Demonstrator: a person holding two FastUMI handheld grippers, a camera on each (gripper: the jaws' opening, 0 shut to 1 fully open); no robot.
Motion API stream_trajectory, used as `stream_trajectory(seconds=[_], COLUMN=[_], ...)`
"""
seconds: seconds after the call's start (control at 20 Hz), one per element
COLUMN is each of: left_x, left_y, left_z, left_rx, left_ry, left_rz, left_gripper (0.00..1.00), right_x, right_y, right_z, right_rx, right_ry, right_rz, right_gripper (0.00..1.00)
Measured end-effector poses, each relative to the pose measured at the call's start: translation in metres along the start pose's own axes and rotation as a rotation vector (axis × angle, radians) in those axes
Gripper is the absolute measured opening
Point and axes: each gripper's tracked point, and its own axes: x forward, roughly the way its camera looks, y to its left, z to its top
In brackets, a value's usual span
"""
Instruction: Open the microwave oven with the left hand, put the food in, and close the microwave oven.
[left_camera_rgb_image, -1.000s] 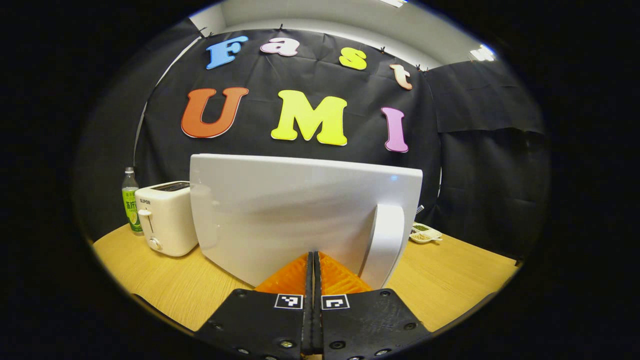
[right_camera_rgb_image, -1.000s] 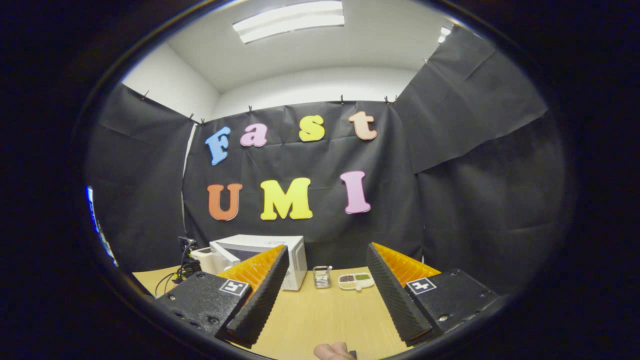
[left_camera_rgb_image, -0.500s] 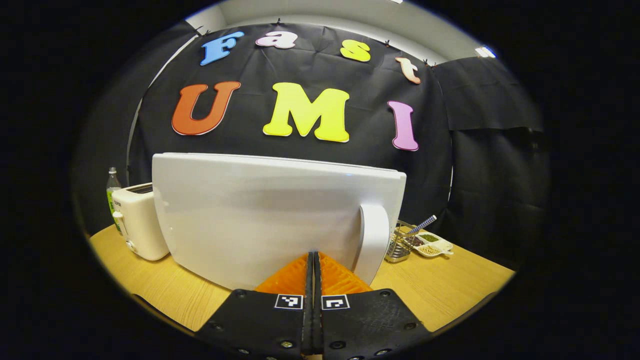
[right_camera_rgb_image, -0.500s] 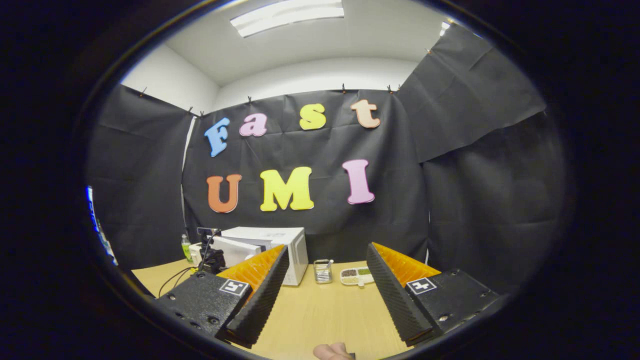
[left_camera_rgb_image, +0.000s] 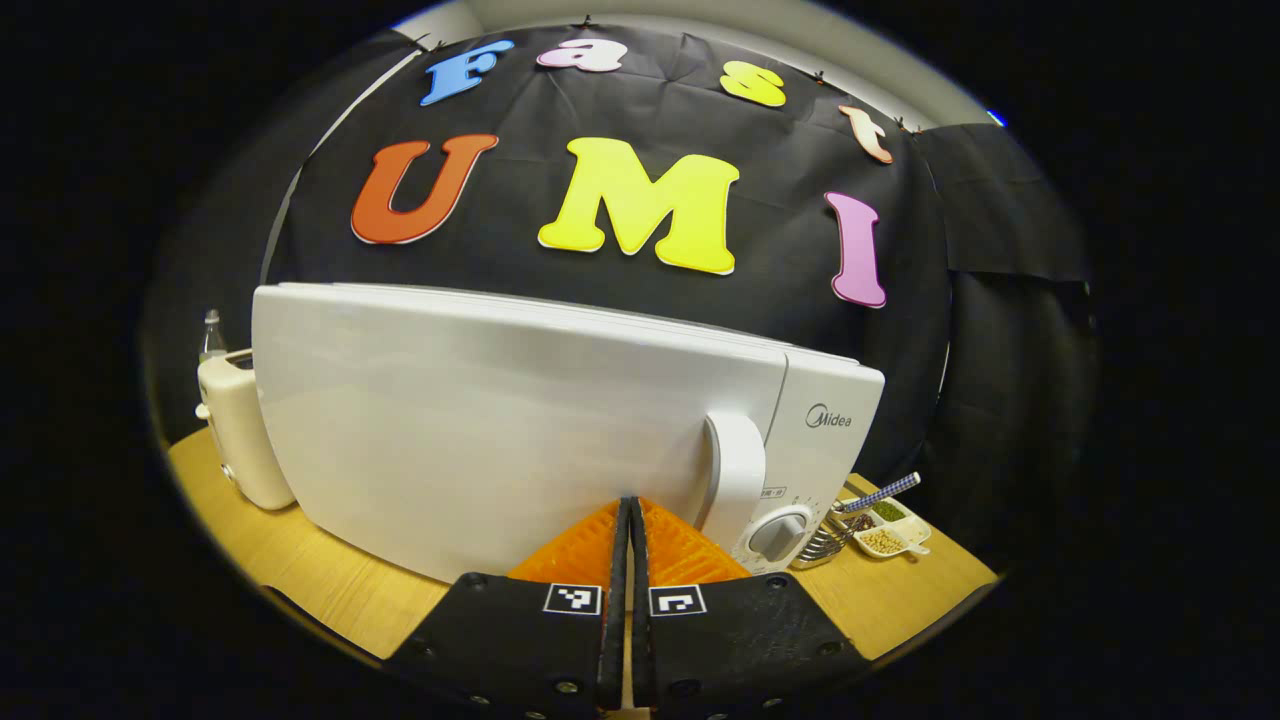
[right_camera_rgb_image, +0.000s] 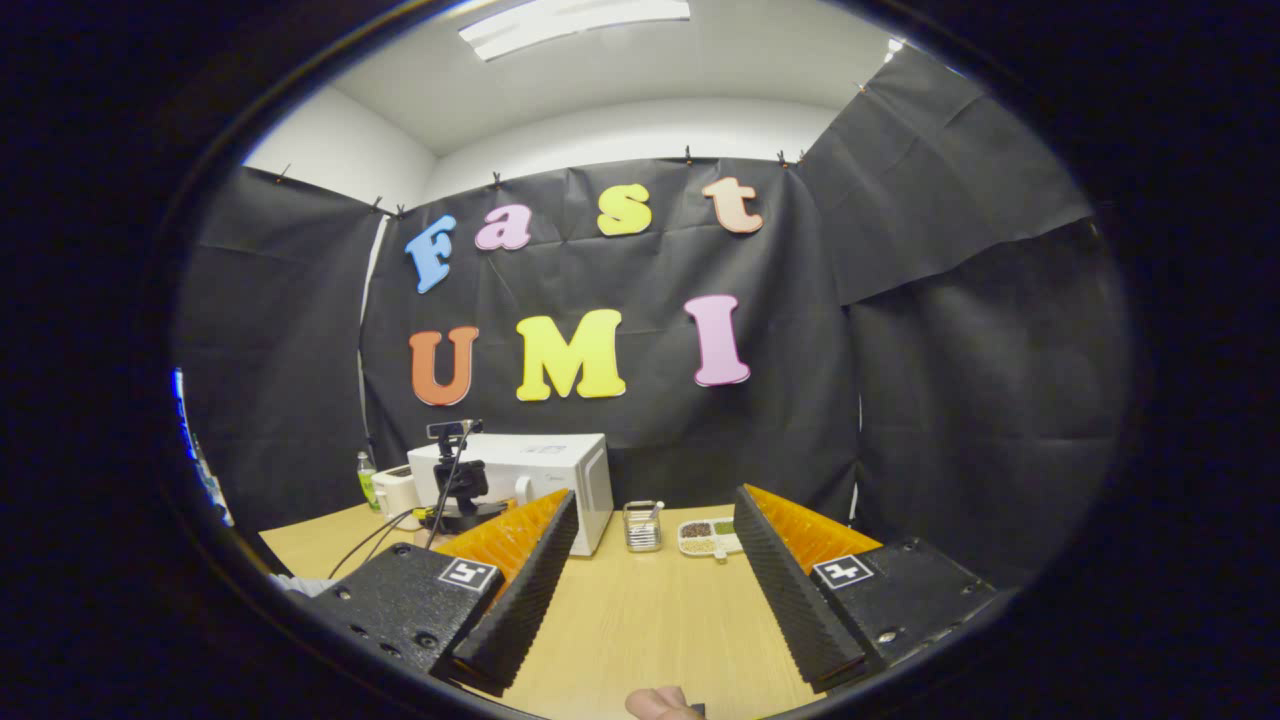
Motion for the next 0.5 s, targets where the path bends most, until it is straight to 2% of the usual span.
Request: stream_trajectory(seconds=[0.05,0.25,0.35,0.4,0.45,0.5], left_x=[0.001,-0.001,-0.003,-0.007,-0.013,-0.019], left_y=[-0.003,-0.001,0.005,0.007,0.008,0.010], left_z=[-0.005,-0.005,-0.014,-0.023,-0.028,-0.029], left_rx=[-0.016,-0.044,-0.077,-0.094,-0.117,-0.132], left_ry=[0.035,0.049,0.094,0.135,0.160,0.166], left_rz=[-0.012,-0.048,-0.035,-0.033,-0.042,-0.047], left_gripper=[0.03,0.03,0.02,0.14,0.01,0.01], right_x=[0.001,-0.001,-0.004,-0.007,-0.008,-0.011], right_y=[0.000,0.001,0.004,0.006,0.007,0.010], right_z=[0.000,-0.005,-0.006,-0.004,-0.004,-0.004], right_rx=[0.009,0.022,0.019,0.017,0.018,0.022], right_ry=[0.004,0.014,0.023,0.022,0.024,0.026], right_rz=[-0.006,-0.011,-0.016,-0.014,-0.014,-0.012], right_gripper=[0.89,0.89,0.89,0.89,0.89,0.89])
